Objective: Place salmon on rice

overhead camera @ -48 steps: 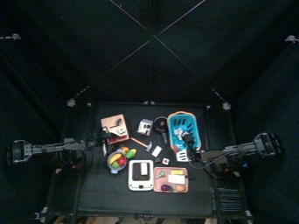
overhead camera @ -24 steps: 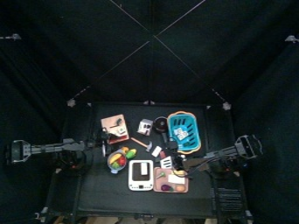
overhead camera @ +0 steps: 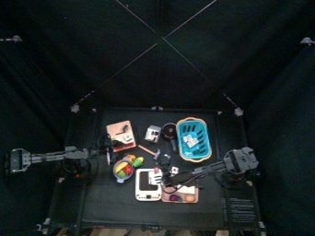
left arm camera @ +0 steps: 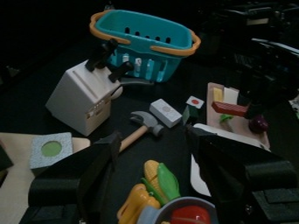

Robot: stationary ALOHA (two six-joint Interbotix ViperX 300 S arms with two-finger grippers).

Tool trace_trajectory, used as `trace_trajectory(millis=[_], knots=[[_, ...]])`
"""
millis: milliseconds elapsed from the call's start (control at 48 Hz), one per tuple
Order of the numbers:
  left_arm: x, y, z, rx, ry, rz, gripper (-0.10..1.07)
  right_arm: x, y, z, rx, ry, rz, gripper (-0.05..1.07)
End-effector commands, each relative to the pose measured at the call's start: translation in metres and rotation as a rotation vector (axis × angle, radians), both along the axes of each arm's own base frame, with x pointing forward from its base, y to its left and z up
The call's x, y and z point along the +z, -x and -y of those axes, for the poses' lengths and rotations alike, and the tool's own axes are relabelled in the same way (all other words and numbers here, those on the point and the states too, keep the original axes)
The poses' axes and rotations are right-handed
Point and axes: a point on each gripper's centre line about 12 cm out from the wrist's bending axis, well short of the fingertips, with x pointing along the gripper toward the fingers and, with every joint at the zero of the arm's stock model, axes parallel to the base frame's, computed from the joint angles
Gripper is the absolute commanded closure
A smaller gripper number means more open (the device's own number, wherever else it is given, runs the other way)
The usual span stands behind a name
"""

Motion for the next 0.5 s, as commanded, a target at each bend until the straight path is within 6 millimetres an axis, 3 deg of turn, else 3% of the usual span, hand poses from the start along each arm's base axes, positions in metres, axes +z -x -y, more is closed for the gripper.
trace_trajectory(millis=[0,167,292,479], knots=[[0.003,0.0,-0.002,0.009,-0.001,-0.006,0.04,0.024,-0.014,-0.002,-0.023,-0.002,0.029,0.32],[-0.001,0.006,0.001,0.013,0.007,-0.02,0.04,0.02,-0.016,-0.004,-0.058,-0.004,-0.052,0.32],[-0.007,0.01,0.007,0.013,0.052,-0.02,0.04,0.006,-0.013,-0.009,-0.064,-0.046,-0.087,0.32],[-0.004,0.01,0.015,-0.014,0.073,0.009,0.04,-0.003,-0.01,-0.003,-0.062,-0.042,-0.088,0.32]])
